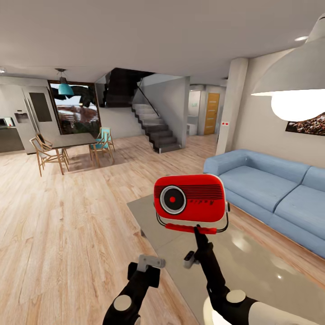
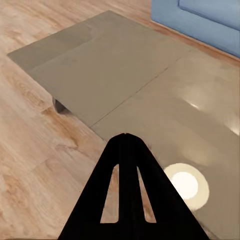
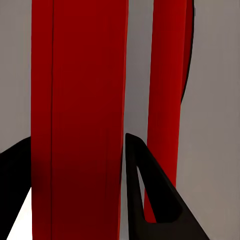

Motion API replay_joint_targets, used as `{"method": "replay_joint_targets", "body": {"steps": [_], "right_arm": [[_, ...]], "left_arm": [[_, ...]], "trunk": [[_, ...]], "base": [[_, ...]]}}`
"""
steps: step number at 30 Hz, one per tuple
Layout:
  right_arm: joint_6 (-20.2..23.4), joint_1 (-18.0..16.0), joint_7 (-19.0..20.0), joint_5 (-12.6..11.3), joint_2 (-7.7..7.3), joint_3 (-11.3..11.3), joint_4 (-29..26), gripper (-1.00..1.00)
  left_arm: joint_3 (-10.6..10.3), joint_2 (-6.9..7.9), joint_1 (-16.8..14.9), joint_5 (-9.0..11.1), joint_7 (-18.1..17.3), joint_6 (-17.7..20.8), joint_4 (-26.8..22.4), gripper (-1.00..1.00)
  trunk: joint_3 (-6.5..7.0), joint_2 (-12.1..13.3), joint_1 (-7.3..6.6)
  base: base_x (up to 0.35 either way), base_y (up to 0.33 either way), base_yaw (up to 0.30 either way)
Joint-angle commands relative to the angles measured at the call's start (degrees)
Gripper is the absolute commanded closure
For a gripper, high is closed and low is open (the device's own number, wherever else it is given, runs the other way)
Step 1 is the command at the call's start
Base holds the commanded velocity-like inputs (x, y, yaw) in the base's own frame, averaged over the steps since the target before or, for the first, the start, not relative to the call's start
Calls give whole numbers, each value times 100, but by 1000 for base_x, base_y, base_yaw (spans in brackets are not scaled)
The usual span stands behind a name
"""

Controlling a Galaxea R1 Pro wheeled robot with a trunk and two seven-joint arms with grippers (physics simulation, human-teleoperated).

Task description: Turn on the radio receiver that's on the table in the living room.

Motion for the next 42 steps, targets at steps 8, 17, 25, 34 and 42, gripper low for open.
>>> {"method": "replay_joint_targets", "body": {"steps": [8, 17, 25, 34, 42], "right_arm": [[-12, 0, -2, 9, 1, -6, 98, 100], [-13, 0, -2, 7, 6, -6, 112, 100], [-15, 0, -2, -1, 9, -6, 120, 100], [-21, 2, -2, -1, 9, -6, 120, 100], [-22, 1, -2, -1, 9, -6, 120, 100]], "left_arm": [[-579, 0, 0, -180, 1392, -254, 0, 100], [-901, 0, -230, -643, 2179, -222, 0, 100], [-1431, 0, -655, -668, 2228, -227, 0, 100], [-1561, 0, -1263, -645, 2195, 114, 0, 100], [-1760, 0, -1530, -633, 2182, 175, 0, 100]], "trunk": [[1, -1, 0], [1, -1, 0], [1, -1, 0], [1, -1, 0], [1, -1, 0]], "base": [[0, 0, 0], [0, 0, 0], [0, 0, 0], [0, 0, 0], [0, 0, 0]]}}
